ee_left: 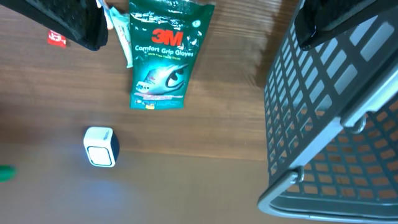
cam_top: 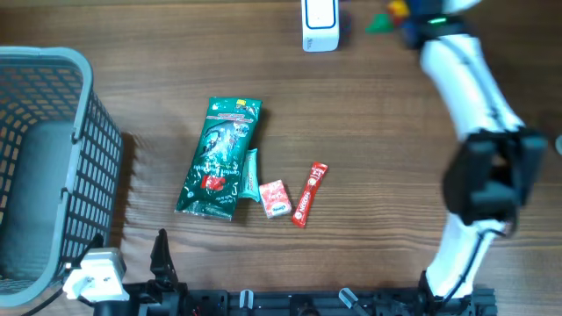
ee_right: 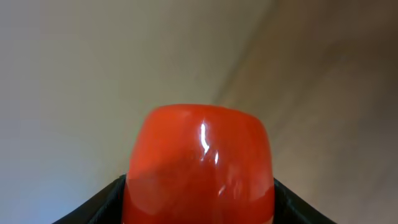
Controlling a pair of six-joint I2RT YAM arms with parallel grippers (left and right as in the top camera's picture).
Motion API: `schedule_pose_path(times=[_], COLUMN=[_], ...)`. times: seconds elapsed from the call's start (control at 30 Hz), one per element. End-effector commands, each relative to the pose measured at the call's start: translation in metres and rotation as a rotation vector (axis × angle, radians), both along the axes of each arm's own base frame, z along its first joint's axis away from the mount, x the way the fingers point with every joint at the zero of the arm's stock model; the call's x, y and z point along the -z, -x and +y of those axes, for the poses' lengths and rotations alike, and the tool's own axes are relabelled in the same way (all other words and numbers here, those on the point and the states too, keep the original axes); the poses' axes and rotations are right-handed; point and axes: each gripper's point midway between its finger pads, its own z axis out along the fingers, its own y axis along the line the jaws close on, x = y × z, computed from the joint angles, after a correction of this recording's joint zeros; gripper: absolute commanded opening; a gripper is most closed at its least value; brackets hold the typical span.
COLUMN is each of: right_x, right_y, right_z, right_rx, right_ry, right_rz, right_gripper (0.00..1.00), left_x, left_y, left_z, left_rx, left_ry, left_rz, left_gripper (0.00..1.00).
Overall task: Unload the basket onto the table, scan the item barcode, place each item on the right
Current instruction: 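Lift the bottle past the scanner and carry it to the right edge, then release the bottle at right edge and reach right gripper to Nescafe stick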
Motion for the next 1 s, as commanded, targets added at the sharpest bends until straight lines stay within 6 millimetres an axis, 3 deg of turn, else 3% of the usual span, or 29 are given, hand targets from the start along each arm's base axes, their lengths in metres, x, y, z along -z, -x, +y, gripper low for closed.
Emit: schedule_pose_path(times=[0.0,0.03,0.13,0.23,0.37,0.43,0.53,0.57,0.6,0.67,0.73,0.77,0.83,0.87,0.9,0.97], right_x=[0.022,0.044,0.089,0.126,0.168,0.168,0.168,0.168,0.165,0.143,0.094,0.05,-0.031,-0.074,-0.106,-0.145], right_y=[0.055,0.09,0.148,0.178,0.178,0.173,0.175,0.176,0.176,0.166,0.156,0.15,0.138,0.139,0.143,0.161], right_z=[-0.118,-0.166,-0.244,-0.283,-0.302,-0.305,-0.307,-0.306,-0.304,-0.296,-0.286,-0.271,-0.223,-0.189,-0.153,-0.083], right_rx=[0.226,0.322,0.437,0.45,0.319,0.307,0.313,0.311,0.297,0.226,0.177,0.135,-0.02,-0.108,-0.188,-0.322], right_ry=[0.018,-0.001,-0.03,-0.073,-0.07,-0.057,-0.047,-0.052,-0.064,-0.086,-0.098,-0.103,-0.109,-0.111,-0.123,-0.145], right_rz=[0.171,0.259,0.381,0.465,0.533,0.515,0.523,0.528,0.54,0.512,0.422,0.334,0.153,0.073,0.016,-0.02], right_gripper=[0.38,0.4,0.4,0.41,0.45,0.47,0.57,0.66,0.83,0.99,1.0,1.0,1.0,1.0,0.99,1.0], left_x=[-0.001,-0.001,-0.001,-0.001,-0.001,-0.001,-0.001,-0.001,-0.001,-0.001,-0.001,-0.001,-0.001,-0.001,-0.001,-0.001], left_y=[0.001,0.001,0.001,0.001,0.001,0.001,0.001,0.001,0.001,0.001,0.001,0.001,0.001,0.001,0.001,0.001], left_z=[0.0,0.0,0.0,0.0,0.0,0.0,0.0,0.0,0.0,0.0,0.0,0.0,0.0,0.0,0.0,0.0], left_rx=[-0.002,-0.002,-0.002,-0.002,-0.002,-0.002,-0.002,-0.002,-0.002,-0.002,-0.002,-0.002,-0.002,-0.002,-0.002,-0.002], left_ry=[0.005,0.005,0.005,0.005,0.005,0.005,0.005,0.005,0.005,0.005,0.005,0.005,0.005,0.005,0.005,0.005], left_rz=[-0.006,-0.006,-0.006,-0.006,-0.006,-0.006,-0.006,-0.006,-0.006,-0.006,-0.006,-0.006,-0.006,-0.006,-0.006,-0.006], left_gripper=[1.0,1.0,1.0,1.0,1.0,1.0,1.0,1.0,1.0,1.0,1.0,1.0,1.0,1.0,1.0,1.0])
